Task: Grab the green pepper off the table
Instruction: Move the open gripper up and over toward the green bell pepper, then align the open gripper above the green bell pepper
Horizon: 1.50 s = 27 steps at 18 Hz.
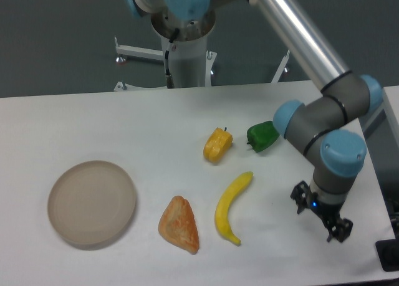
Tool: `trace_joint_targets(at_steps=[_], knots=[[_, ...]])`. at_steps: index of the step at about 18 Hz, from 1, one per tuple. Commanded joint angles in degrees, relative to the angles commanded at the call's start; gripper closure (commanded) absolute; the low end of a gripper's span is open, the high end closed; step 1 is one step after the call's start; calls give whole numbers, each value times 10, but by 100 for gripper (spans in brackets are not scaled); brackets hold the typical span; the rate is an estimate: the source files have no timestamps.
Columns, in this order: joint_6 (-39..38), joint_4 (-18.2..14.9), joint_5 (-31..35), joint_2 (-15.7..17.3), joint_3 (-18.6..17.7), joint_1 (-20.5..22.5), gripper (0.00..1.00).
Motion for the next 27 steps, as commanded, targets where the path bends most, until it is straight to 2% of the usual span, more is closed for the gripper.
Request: trace_joint_targets(at_steps=[6, 8, 12, 16, 18, 20, 27], knots=[[11, -46, 2, 105, -125, 24, 0], [31, -48, 3, 141, -175, 29, 0], [66, -46, 5, 193, -258, 47, 0], [79, -41, 6, 215, -304, 55, 0], [81, -29, 4, 224, -332, 60, 0], [81, -17, 3, 227, -344, 67, 0], [83, -11, 0, 228, -353, 68, 0]])
